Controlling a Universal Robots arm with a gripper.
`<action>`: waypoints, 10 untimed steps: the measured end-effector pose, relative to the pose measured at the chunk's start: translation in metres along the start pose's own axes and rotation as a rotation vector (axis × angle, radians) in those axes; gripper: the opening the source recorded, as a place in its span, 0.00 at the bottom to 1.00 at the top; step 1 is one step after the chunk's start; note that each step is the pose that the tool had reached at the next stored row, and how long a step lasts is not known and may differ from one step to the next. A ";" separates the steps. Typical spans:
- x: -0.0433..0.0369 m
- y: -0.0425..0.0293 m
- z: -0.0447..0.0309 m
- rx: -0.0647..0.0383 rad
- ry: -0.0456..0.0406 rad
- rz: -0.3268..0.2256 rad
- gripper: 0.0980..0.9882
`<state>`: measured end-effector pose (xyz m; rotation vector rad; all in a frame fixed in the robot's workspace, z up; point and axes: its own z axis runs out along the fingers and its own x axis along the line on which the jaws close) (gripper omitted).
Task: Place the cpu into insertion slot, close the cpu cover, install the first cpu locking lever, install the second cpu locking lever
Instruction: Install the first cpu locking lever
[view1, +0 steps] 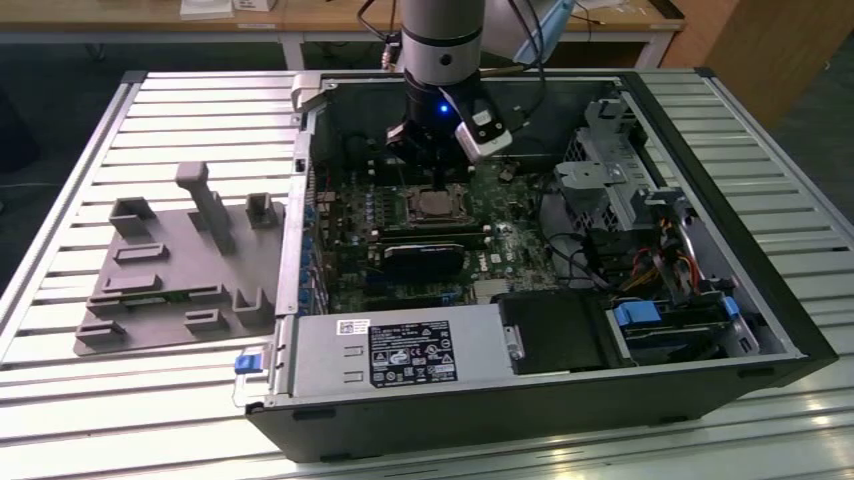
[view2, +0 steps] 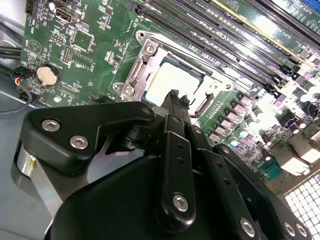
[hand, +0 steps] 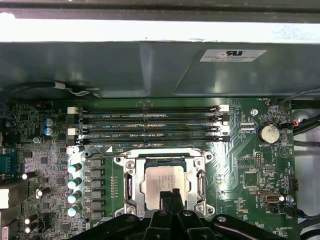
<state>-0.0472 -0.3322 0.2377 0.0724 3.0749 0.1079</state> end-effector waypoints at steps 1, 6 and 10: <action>0.0000 0.0000 0.0000 0.000 0.0000 0.000 0.00; 0.0001 0.0000 0.0000 0.000 0.0000 0.000 0.00; 0.0031 -0.0001 -0.0002 0.000 -0.0001 0.000 0.00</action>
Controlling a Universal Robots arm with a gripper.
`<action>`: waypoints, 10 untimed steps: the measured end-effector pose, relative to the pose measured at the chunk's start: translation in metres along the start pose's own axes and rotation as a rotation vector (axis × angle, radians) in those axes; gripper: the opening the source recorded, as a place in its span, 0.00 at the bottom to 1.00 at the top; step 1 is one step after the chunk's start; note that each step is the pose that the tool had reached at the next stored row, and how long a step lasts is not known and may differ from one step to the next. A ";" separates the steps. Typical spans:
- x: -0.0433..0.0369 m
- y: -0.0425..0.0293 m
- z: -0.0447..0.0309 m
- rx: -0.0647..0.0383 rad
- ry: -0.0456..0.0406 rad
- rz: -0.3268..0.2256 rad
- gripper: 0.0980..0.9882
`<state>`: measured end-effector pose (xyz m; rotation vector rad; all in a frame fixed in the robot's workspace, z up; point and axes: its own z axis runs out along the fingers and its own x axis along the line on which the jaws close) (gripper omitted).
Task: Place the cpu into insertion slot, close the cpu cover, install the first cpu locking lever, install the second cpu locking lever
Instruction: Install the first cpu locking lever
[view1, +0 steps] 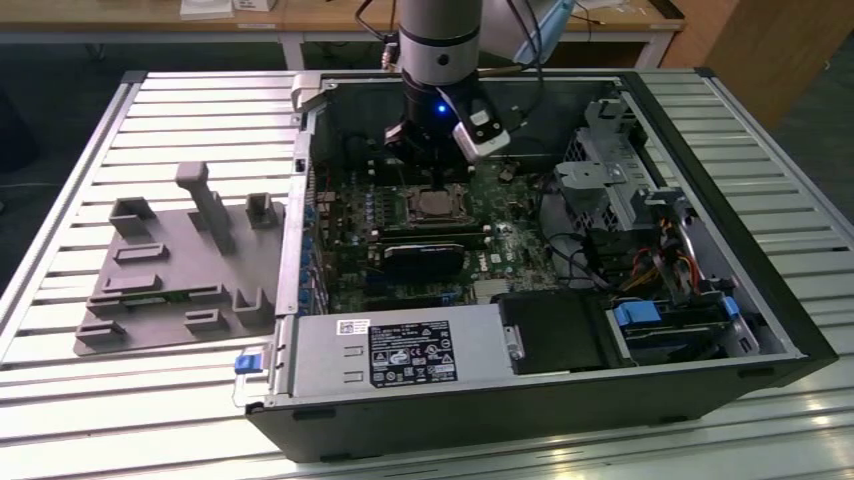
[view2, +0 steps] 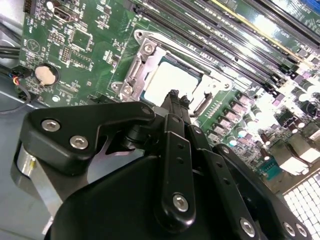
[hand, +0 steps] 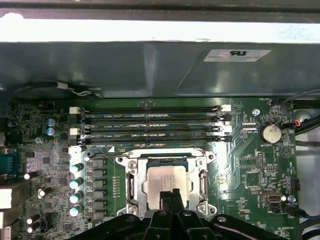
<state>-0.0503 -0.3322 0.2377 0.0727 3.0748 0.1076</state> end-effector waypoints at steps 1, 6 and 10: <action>0.0017 -0.0001 -0.0001 0.000 -0.0001 0.000 0.00; 0.0152 -0.0007 -0.0010 0.000 -0.0016 0.000 0.00; 0.0261 -0.0012 -0.0017 0.000 -0.0030 0.000 0.00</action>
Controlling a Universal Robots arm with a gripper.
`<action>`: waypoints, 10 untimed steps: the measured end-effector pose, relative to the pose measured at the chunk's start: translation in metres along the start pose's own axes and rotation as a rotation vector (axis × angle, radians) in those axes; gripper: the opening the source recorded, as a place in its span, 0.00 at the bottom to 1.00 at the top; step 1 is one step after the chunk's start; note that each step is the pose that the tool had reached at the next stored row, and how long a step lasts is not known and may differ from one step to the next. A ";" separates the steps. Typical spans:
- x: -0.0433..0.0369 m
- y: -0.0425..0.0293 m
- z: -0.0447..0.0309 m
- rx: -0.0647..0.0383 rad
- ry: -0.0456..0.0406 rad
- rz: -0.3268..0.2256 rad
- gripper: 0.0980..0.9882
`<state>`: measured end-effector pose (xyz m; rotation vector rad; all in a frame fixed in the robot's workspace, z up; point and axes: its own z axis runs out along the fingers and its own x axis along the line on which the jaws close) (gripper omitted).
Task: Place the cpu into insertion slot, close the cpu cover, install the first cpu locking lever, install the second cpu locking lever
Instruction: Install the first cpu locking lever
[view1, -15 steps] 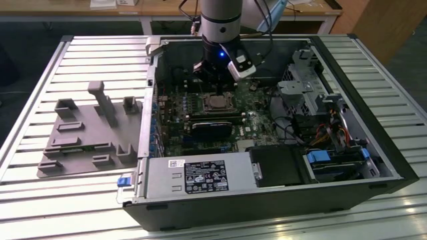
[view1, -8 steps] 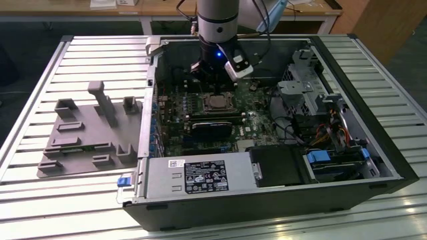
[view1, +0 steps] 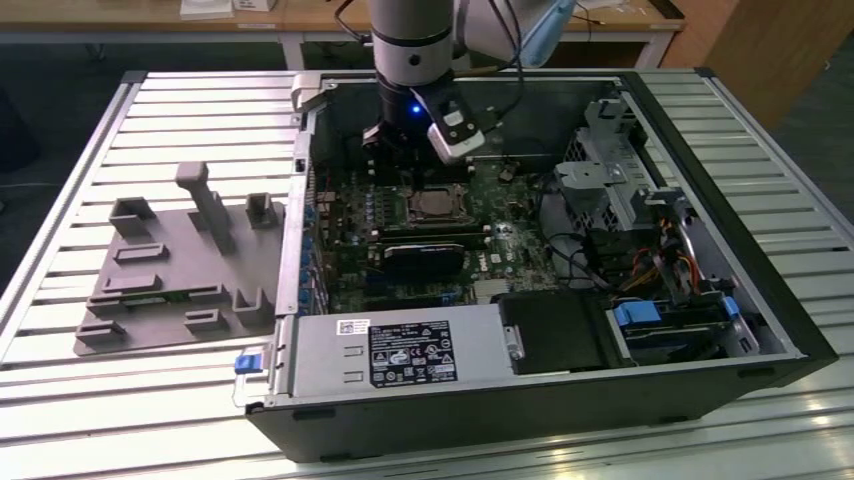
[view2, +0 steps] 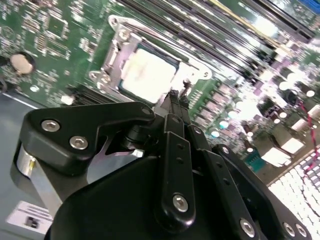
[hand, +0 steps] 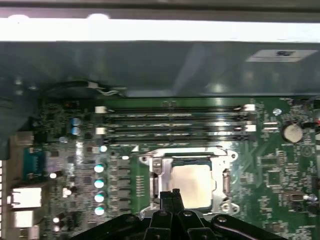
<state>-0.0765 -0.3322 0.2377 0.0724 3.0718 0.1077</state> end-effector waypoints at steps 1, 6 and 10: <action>0.0029 -0.0001 -0.0002 0.000 -0.0004 0.000 0.00; 0.0177 -0.0008 -0.0012 0.000 -0.0027 0.000 0.00; 0.0269 -0.0012 -0.0019 0.000 -0.0043 0.000 0.00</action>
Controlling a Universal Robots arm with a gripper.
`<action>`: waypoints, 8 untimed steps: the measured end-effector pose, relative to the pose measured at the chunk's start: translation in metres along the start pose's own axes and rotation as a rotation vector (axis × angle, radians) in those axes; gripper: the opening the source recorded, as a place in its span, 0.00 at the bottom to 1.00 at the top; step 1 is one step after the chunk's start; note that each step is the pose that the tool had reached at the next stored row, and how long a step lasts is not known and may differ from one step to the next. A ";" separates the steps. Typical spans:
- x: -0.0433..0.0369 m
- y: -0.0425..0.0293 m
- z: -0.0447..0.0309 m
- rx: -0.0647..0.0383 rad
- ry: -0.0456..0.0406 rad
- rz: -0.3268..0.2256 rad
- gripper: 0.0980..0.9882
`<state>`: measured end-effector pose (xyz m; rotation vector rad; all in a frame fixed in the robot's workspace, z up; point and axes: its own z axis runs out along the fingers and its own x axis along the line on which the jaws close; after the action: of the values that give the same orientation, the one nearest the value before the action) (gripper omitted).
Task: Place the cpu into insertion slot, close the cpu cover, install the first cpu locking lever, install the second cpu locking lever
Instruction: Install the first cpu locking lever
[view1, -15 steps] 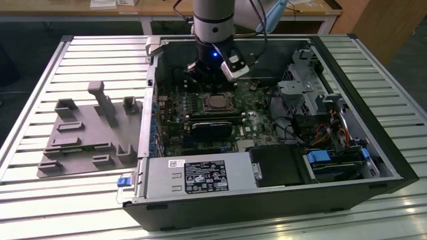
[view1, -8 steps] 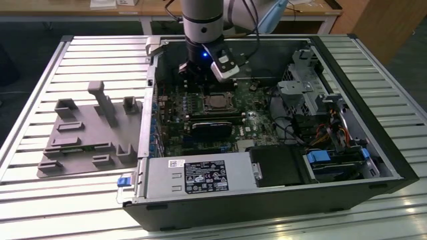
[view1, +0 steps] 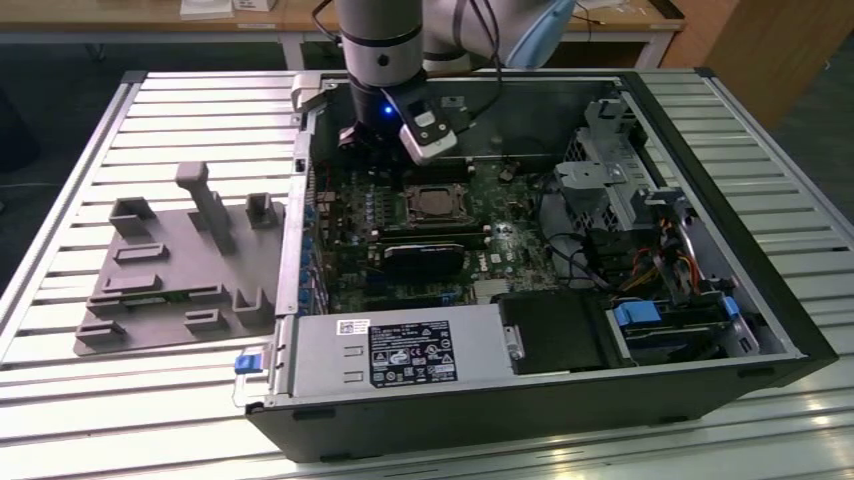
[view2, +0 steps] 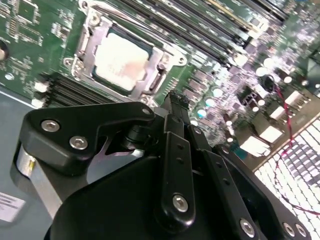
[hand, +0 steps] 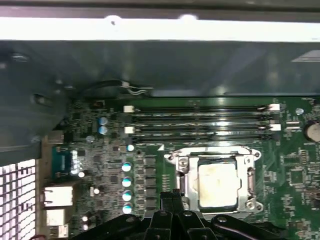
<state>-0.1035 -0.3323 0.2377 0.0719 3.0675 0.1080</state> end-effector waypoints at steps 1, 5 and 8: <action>0.0016 -0.0001 -0.0001 -0.001 -0.0001 0.000 0.00; 0.0069 -0.0003 -0.0005 -0.011 0.0001 0.001 0.00; 0.0100 -0.0004 -0.0007 -0.031 0.0009 0.002 0.00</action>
<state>-0.1136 -0.3322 0.2377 0.0738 3.0656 0.1561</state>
